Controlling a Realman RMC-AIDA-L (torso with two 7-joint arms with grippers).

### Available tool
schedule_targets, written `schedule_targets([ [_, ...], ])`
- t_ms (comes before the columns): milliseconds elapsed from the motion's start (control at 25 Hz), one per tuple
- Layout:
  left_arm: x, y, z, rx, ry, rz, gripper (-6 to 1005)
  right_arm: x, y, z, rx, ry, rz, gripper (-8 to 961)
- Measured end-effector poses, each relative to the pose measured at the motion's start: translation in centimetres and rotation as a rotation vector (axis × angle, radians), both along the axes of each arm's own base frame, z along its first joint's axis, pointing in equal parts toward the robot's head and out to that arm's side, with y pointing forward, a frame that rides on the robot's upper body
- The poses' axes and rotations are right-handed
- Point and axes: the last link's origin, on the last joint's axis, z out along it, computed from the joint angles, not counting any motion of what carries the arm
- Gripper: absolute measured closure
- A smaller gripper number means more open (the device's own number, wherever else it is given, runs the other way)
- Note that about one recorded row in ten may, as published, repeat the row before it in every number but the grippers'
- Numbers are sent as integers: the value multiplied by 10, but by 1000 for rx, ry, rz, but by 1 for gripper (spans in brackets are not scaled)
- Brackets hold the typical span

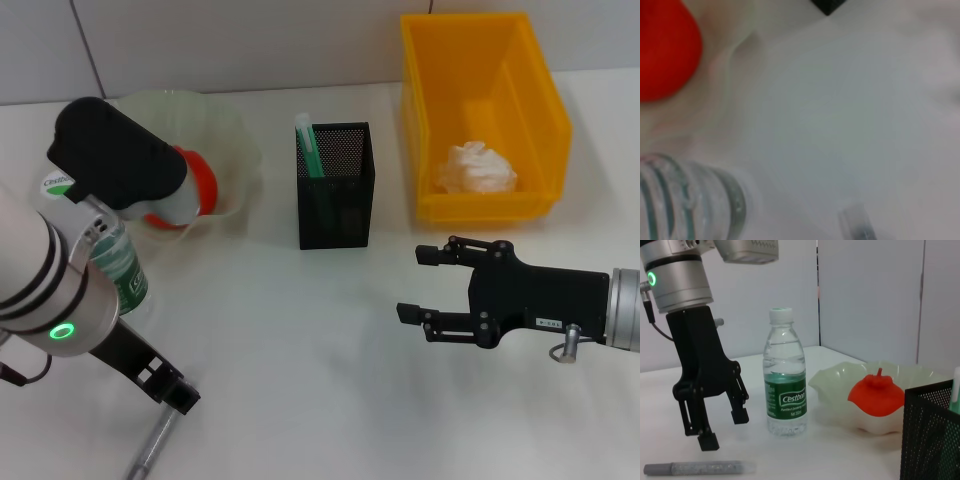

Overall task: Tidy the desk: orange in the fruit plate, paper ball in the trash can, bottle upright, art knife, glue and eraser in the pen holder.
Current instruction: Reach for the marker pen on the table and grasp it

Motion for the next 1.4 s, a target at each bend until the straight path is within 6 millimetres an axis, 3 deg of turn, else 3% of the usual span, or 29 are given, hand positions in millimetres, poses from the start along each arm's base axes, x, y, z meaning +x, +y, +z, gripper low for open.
schedule_targets([
  [480,8,-1,-11,-42,41,-57,344,-1,2,0,4,-3,1,190],
  [1400,4,-5,-23,-105,41,-26,389,-3,6,2,14,-2,5,189],
])
